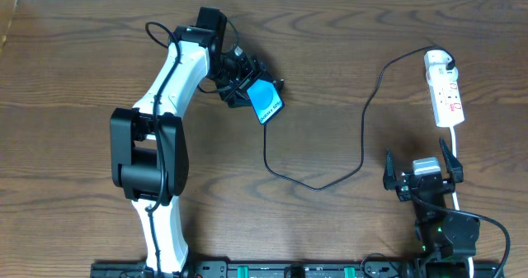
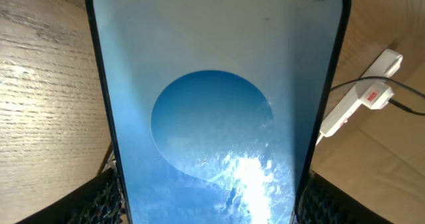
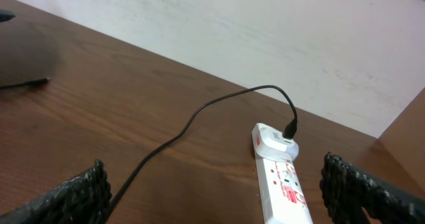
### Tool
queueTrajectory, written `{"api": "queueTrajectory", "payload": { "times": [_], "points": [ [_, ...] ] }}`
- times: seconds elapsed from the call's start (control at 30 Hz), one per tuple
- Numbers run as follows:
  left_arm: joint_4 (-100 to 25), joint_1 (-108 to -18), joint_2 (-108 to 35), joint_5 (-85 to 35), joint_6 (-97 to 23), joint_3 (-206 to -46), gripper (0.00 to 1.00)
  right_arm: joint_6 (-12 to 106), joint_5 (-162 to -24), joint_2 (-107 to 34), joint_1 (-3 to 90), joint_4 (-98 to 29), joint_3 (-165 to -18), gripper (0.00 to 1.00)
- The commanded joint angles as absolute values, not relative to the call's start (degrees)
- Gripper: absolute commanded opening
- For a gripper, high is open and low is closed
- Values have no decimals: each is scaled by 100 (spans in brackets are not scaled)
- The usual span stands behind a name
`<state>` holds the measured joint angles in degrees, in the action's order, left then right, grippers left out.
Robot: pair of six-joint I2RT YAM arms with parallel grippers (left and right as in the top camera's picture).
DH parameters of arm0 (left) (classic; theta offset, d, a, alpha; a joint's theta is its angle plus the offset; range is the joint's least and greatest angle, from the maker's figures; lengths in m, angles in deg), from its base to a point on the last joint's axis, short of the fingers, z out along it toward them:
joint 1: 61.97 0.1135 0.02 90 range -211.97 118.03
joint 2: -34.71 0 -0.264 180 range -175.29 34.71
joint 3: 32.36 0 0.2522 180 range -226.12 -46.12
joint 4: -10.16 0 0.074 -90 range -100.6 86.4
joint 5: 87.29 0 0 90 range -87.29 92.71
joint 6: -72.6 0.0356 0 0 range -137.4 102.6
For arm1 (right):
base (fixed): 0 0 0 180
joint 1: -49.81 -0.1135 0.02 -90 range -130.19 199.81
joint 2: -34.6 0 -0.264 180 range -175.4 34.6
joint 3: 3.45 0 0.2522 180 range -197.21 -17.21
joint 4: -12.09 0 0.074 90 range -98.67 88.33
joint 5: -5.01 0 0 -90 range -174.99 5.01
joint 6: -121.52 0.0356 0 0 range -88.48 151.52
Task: Plug charger to phone and switch on socket
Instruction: 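Lift the phone with the left gripper and tilt it rightward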
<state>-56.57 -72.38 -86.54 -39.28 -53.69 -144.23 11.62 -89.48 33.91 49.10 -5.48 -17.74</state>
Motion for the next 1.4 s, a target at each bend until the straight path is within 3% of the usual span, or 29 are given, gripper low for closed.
{"api": "queueTrajectory", "payload": {
  "times": [0.0,0.5,1.37],
  "points": [
    [-5683,-7267,-8475,-4276,-5588,-14451,65,1221,-8966,3421,4896,-555,-1753,99],
    [-5683,-7267,-8475,-5087,-5594,-14451,65,1221,-8964,3421,4896,-555,-1753,99],
    [-5681,-7267,-8475,-5537,-6851,-14451,64,1221,-8966,3421,4896,-555,-1753,99]
  ]
}}
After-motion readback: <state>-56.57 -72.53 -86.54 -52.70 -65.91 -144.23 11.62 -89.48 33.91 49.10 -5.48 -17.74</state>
